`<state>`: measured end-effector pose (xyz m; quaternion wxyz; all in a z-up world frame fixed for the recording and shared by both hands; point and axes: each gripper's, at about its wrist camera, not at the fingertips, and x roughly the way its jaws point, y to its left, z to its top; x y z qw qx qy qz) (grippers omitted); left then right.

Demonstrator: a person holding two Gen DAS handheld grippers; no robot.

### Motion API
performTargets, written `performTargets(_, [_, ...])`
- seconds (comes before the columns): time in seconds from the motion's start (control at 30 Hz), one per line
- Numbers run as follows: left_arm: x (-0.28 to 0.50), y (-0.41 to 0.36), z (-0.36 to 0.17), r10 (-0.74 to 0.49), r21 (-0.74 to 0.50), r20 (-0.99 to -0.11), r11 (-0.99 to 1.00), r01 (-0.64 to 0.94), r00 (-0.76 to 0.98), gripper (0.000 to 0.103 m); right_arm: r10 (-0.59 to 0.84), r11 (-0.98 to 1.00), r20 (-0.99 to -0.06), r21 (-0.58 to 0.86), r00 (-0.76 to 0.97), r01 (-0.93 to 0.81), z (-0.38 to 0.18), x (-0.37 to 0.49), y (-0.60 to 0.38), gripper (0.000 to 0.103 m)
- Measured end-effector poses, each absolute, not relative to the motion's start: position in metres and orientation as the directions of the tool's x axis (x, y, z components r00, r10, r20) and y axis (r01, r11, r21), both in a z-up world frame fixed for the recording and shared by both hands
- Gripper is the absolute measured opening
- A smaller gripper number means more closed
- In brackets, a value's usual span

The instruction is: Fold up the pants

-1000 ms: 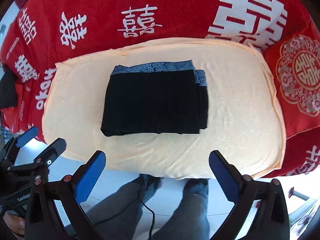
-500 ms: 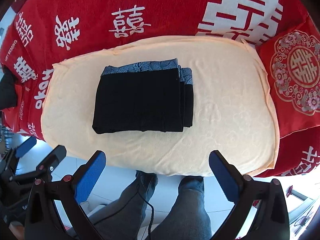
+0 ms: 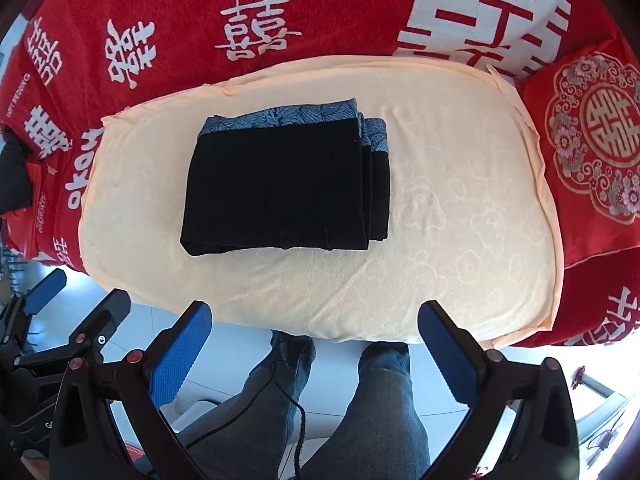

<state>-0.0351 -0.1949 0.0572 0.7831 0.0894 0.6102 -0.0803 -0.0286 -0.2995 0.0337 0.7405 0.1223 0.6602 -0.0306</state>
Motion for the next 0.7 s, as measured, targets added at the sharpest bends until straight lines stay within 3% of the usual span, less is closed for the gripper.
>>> performTargets(0.3, [-0.035, -0.197, 0.057, 0.038, 0.099, -0.968, 0.967, 0.235, 0.249, 0.102, 0.091, 0.969, -0.988, 0.117, 0.126, 0.216, 0.035, -0.030, -0.302, 0.103])
performTargets(0.7, [-0.028, -0.184, 0.056, 0.036, 0.080, -0.971, 0.981, 0.179, 0.236, 0.102, 0.033, 0.983, -0.991, 0.055, 0.131, 0.173, 0.041, -0.028, -0.292, 0.103])
